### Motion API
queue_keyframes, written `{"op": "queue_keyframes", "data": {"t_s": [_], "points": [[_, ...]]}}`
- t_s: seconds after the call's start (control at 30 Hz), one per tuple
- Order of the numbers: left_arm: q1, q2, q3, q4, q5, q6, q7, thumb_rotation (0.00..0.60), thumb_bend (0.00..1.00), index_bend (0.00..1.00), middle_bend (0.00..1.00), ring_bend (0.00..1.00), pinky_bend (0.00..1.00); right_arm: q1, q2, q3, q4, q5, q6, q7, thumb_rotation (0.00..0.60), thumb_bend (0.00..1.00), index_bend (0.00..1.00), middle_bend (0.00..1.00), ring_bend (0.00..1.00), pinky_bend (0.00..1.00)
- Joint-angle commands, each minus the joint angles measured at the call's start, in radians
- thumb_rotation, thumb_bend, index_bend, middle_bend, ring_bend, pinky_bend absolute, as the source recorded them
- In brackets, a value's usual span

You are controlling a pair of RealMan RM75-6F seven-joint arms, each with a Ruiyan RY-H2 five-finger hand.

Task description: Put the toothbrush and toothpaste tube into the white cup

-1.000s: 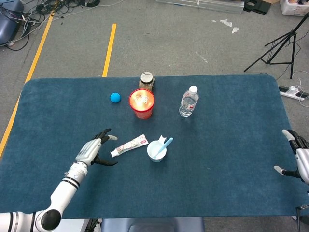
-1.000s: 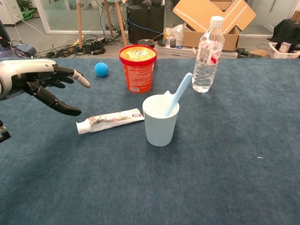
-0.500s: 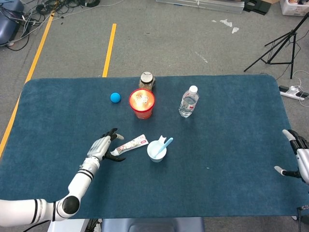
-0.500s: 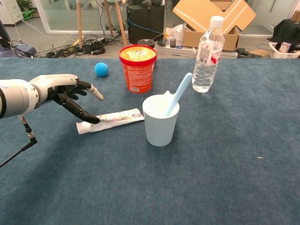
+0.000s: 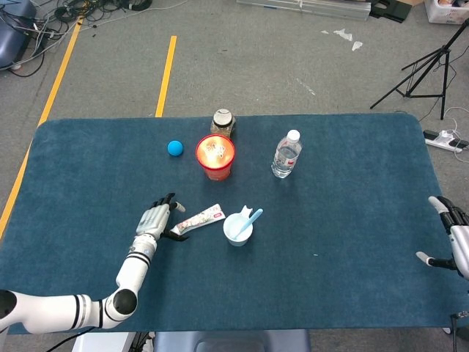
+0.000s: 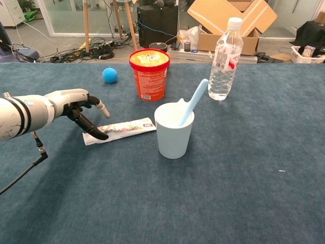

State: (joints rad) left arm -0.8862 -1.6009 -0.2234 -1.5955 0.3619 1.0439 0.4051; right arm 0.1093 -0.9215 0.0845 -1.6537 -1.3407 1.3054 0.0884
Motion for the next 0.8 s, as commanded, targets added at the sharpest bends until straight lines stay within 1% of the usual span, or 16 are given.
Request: {"op": "queue_keyframes", "data": {"t_s": [0.03,0.17,0.8], "points": [[0.000,-0.015,0.005,0.021,-0.011,-0.001,0.017,0.600,0.07,0.31,0.03,0.00,0.00,0.000,0.000,0.000,0.000,-0.001,0.000,0.000,0.600,0.00,0.06,0.10,0.13,0.58],[0.001,-0.030,0.002,0.040,-0.011,0.002,0.031,0.600,0.07,0.32,0.03,0.00,0.00,0.001,0.000,0.000,0.000,0.000,-0.002,-0.001,0.600,0.00,0.06,0.10,0.13,0.58],[0.009,-0.107,-0.021,0.113,0.019,0.024,0.076,0.600,0.07,0.48,0.04,0.00,0.00,0.000,0.002,0.001,0.004,0.001,-0.002,0.011,0.600,0.00,0.06,0.10,0.13,0.58]]}}
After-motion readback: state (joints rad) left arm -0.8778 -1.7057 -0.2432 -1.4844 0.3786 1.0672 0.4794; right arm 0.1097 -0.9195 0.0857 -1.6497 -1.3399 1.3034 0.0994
